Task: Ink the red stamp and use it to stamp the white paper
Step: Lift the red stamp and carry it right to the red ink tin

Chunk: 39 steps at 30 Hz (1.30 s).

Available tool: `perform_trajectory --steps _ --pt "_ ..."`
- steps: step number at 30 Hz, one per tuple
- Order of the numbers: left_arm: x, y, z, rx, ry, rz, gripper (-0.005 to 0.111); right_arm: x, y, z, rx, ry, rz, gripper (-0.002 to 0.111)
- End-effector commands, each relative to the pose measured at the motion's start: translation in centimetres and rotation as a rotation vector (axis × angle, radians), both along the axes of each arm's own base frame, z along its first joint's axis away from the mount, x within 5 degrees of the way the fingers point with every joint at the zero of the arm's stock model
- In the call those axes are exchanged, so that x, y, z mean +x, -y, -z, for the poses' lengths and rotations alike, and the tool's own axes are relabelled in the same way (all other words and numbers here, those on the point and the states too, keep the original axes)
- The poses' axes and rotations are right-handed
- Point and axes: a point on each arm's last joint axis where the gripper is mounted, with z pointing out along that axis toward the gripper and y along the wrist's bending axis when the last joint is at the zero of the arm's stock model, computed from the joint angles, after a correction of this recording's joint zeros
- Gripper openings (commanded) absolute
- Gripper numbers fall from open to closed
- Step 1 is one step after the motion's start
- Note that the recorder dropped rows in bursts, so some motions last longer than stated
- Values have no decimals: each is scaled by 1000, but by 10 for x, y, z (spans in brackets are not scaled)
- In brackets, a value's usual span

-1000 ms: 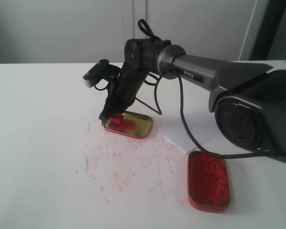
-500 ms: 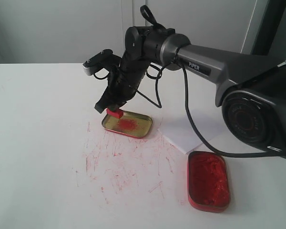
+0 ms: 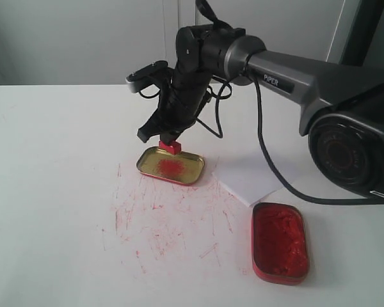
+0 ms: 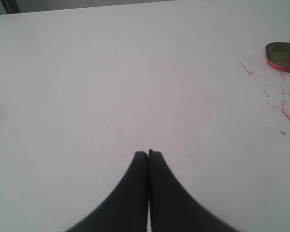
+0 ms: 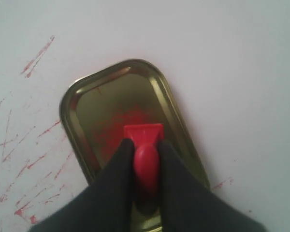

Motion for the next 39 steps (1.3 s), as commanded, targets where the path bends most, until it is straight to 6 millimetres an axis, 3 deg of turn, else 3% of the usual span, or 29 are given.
perform_trajectory --steps 1,7,14,21,29,35,39 --pt "0 0 1 0 3 -3 0 0 9 -20 0 26 51 0" --pt "0 0 1 0 3 -3 0 -4 15 -29 -12 38 91 0" --pt "0 0 1 0 3 -3 0 -21 29 -26 -10 69 127 0" --pt "0 0 1 0 3 -3 0 -44 56 -30 6 69 183 0" --pt "0 0 1 0 3 -3 0 -94 103 -52 32 116 279 0" --pt "0 0 1 0 3 -3 0 -131 134 -52 7 117 368 0" --pt "0 0 1 0 3 -3 0 -151 145 -45 12 106 386 0"
